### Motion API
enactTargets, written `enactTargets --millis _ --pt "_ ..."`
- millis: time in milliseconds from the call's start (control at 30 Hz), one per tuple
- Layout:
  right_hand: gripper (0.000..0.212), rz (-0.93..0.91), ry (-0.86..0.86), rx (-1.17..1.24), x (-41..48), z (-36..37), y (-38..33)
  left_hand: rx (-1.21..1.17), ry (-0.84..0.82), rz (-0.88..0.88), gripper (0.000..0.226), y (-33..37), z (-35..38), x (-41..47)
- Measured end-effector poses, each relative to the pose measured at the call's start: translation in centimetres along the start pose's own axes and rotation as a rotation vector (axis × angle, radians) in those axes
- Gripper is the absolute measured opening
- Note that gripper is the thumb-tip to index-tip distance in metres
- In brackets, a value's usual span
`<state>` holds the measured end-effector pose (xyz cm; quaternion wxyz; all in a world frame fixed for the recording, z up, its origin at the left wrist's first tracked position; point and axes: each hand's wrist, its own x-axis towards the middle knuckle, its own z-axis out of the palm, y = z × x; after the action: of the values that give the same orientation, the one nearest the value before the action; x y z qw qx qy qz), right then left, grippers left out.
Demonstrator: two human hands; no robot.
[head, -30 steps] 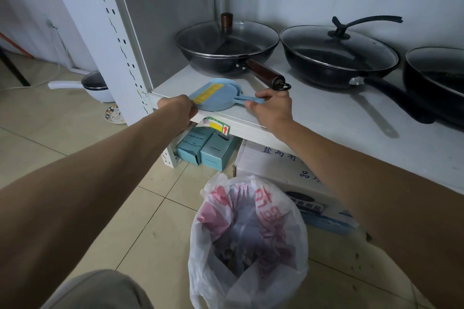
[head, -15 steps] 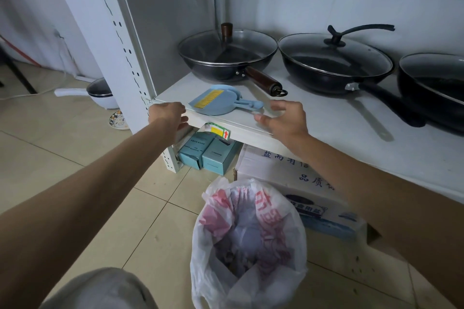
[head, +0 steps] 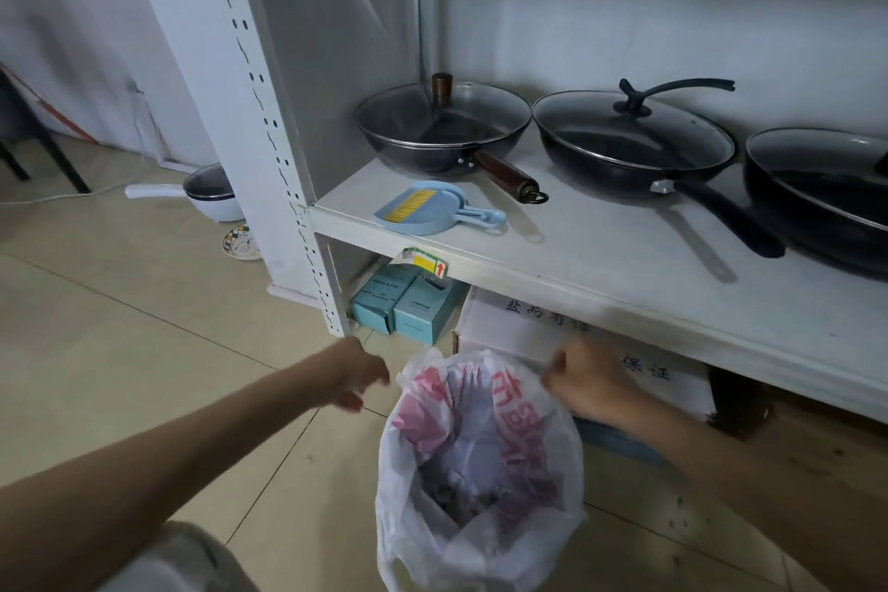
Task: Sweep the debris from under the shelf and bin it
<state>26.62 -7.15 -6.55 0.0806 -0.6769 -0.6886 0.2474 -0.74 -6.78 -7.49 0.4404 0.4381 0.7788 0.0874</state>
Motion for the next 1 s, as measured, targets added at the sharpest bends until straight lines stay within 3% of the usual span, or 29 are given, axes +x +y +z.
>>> enactTargets --millis 67,133,200,333,533,667,833,1000 --pt "0.019 0.105 -0.247 -0.066 -1.2 1.4 0.7 0.010 -0.116 -0.071 0.039 -0.9 1.5 -0.1" --pt "0.024 0.127 -0.312 -0.086 -2.1 2.4 1.0 0.015 -0.173 -0.097 0.028 -1.4 2.8 0.1" --pt "0.032 0.132 -0.252 -0.074 -2.3 3.1 1.2 0.012 -0.185 -0.107 0.013 -1.6 3.8 0.3" --pt "0.028 0.202 -0.161 -0.056 -1.8 4.2 2.2 0.120 -0.160 -0.025 0.032 -1.6 4.9 0.5" --pt "0.029 0.199 -0.171 0.055 1.1 6.3 1.5 0.235 -0.024 0.038 0.038 -2.1 2.6 2.5" --pt "0.039 0.127 -0.140 0.092 3.1 8.7 -1.3 0.255 0.084 0.017 0.027 -3.1 -0.4 3.7" --pt "0.012 0.069 -0.089 0.177 5.4 11.0 -4.6 0.206 0.263 -0.026 0.029 -5.6 -3.8 6.1" --pt "0.027 0.060 -0.040 0.192 5.7 12.0 -5.6 0.308 0.298 -0.011 0.025 -7.3 -4.4 7.6"
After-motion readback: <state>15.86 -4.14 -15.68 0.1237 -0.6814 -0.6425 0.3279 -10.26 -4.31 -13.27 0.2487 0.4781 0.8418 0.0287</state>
